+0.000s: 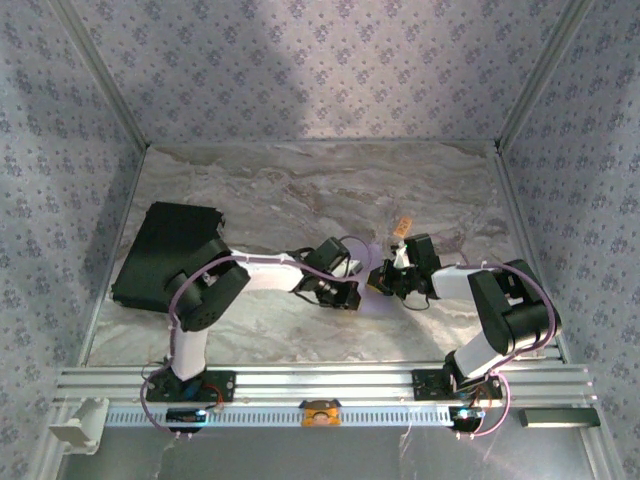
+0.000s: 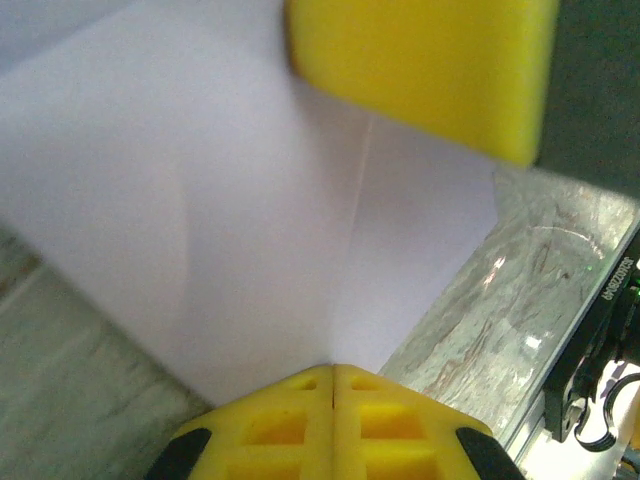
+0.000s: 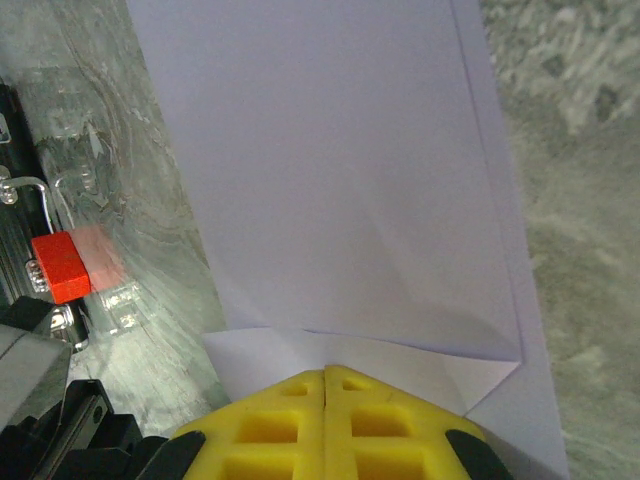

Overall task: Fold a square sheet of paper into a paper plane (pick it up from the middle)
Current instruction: Fold the triangle a second time at the center of the table.

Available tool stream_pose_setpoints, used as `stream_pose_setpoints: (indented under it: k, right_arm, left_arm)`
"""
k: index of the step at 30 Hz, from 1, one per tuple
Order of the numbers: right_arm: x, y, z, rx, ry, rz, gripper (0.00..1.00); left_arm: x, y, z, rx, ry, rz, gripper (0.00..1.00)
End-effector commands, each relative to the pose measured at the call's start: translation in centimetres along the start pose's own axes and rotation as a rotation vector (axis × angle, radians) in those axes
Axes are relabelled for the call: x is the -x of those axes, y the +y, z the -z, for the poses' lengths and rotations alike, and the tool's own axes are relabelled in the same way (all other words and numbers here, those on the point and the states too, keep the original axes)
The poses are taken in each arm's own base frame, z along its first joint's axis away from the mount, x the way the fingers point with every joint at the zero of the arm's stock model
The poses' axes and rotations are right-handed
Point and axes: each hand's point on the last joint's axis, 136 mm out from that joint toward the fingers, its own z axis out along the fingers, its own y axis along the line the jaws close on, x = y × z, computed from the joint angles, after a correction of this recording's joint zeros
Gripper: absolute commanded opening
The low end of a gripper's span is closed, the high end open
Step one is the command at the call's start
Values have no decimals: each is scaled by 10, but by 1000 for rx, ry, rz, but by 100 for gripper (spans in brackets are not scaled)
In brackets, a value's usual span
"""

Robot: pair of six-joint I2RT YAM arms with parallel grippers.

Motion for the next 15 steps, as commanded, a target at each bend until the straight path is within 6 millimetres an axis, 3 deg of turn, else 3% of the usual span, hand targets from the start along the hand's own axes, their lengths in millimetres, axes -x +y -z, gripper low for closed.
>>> stream_pose_setpoints:
  k: [1, 6, 11, 15]
  right_arm:
    - [-14, -33, 0, -129, 35, -61, 2]
    - [-16, -31, 4, -134, 36, -53, 2]
    - [-15, -29, 5, -127, 28, -52, 2]
    - [-14, -28, 5, -121, 27, -53, 2]
  left_arm:
    - [-27, 15, 4, 55, 57, 16, 2]
    - [-36, 19, 14, 85, 77, -19, 1]
    - [-17, -22, 34, -13, 11, -78, 0]
    - [2, -35, 39, -36, -23, -108, 0]
